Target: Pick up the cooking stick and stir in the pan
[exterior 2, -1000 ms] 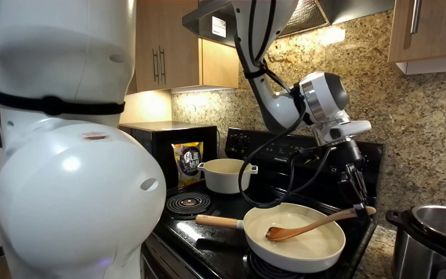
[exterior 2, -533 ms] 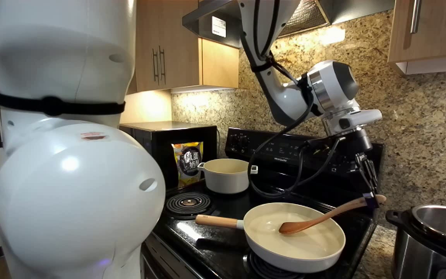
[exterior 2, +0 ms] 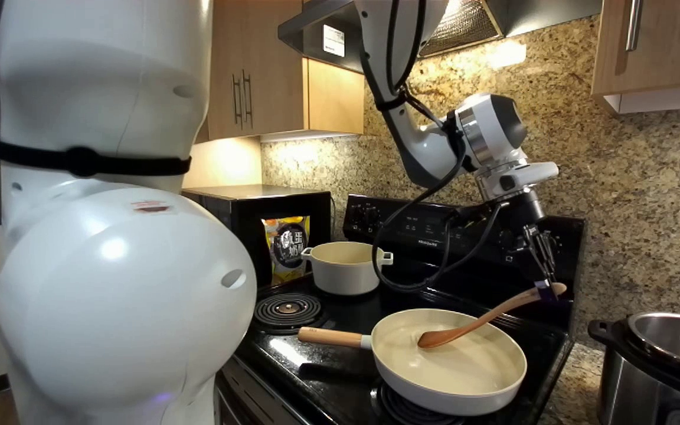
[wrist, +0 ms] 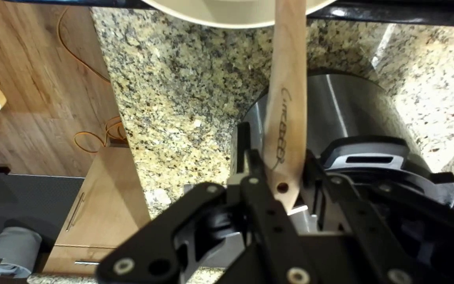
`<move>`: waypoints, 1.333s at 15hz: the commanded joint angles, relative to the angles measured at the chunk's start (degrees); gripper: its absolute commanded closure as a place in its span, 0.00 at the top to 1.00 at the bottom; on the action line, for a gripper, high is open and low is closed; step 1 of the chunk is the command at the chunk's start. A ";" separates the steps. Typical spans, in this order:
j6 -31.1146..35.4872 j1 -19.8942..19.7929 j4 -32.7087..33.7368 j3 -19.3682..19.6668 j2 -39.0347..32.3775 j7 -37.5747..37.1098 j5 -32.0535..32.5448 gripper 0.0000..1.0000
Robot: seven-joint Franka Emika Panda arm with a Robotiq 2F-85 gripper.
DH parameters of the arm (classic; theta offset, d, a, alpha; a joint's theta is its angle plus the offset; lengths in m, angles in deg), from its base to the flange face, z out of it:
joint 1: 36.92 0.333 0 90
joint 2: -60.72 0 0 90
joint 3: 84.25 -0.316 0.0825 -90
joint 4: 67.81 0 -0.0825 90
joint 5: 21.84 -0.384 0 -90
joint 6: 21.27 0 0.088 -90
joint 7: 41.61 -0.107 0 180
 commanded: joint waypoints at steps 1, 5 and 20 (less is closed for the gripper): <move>-1.43 1.15 0.65 -0.66 -1.86 -1.04 0.87 0.10; -0.77 1.46 -0.97 -0.17 -2.51 -0.28 1.17 0.10; 0.51 -2.82 -7.06 4.72 2.19 0.27 0.88 0.10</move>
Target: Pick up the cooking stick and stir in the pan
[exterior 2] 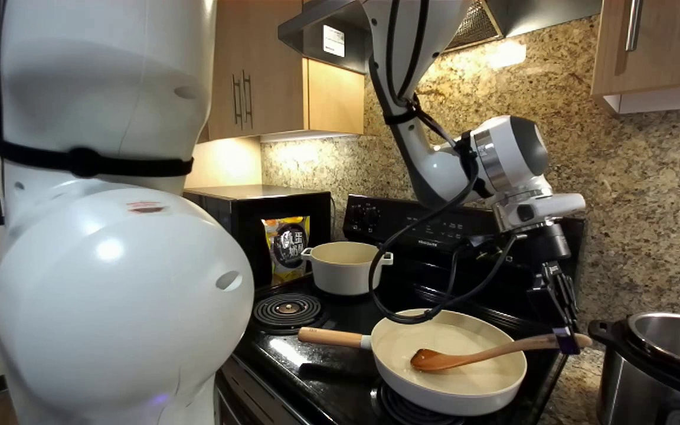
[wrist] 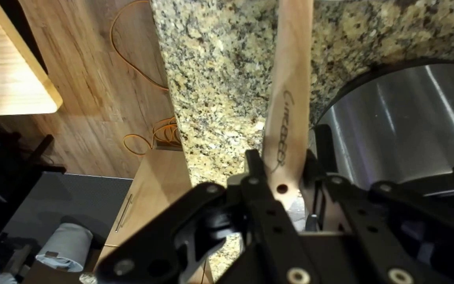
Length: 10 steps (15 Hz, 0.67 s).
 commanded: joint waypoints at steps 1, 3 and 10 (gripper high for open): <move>0.46 -1.83 -1.36 0.71 2.82 0.49 0.11 0.10; 0.06 -2.51 -0.58 1.02 2.87 0.53 -0.32 0.10; -1.65 -2.94 3.24 0.57 2.12 0.42 -2.44 0.10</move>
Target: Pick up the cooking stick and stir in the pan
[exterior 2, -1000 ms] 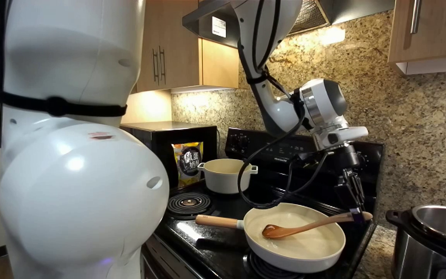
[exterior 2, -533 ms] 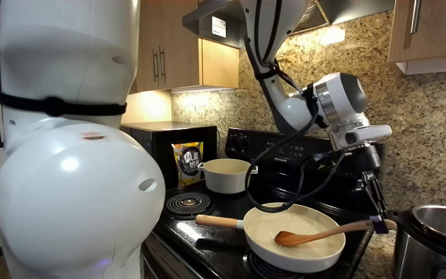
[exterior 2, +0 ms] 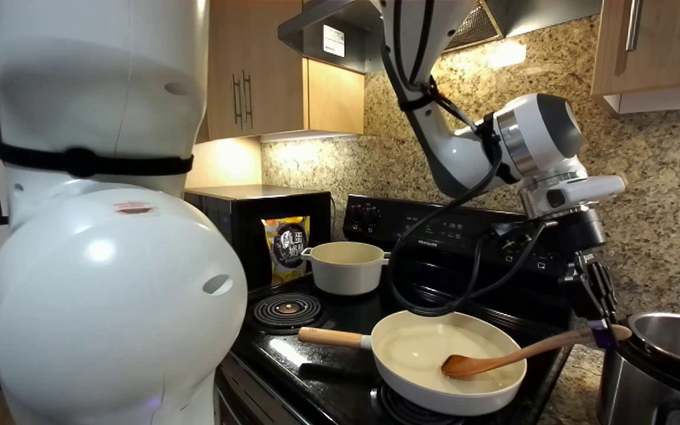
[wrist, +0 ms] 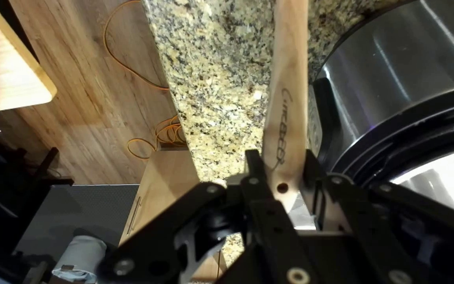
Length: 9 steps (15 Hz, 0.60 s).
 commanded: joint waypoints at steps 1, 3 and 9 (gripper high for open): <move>-1.85 -0.11 2.08 -0.91 0.40 0.24 -2.17 0.10; -2.46 0.32 3.46 -1.43 0.08 -0.18 -2.53 0.10; -4.73 2.39 5.98 -3.79 -1.17 -0.96 -1.55 0.10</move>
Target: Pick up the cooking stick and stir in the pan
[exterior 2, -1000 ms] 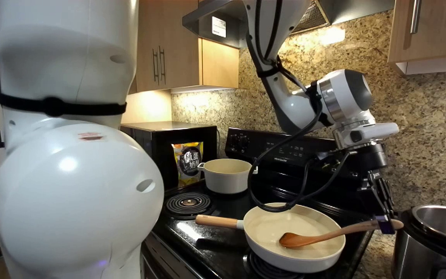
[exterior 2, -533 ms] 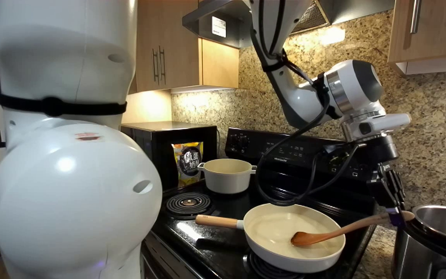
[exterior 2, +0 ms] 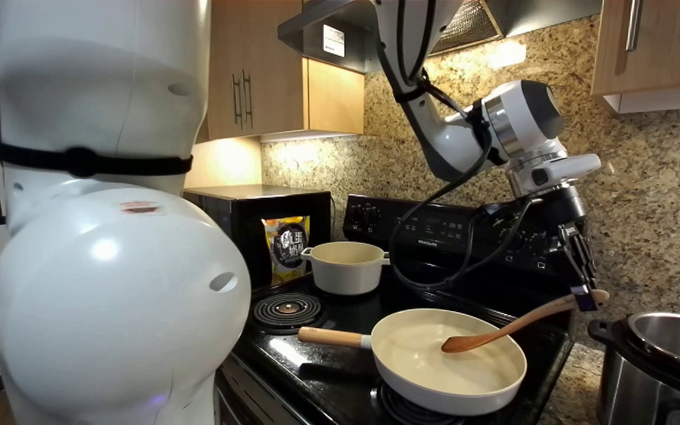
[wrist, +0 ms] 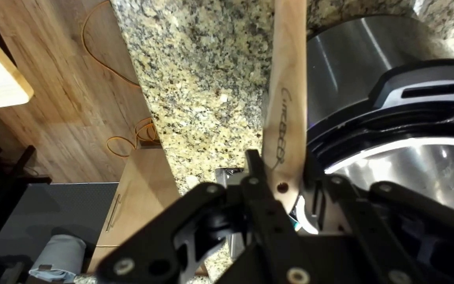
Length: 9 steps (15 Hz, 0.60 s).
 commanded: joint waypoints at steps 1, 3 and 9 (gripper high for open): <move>-2.86 1.35 1.08 -1.51 -0.64 -0.99 -0.39 0.10; -3.23 2.03 0.93 -2.16 -1.49 -1.14 -0.04 0.10; -2.88 3.38 -1.16 -2.67 -2.99 0.00 0.99 0.10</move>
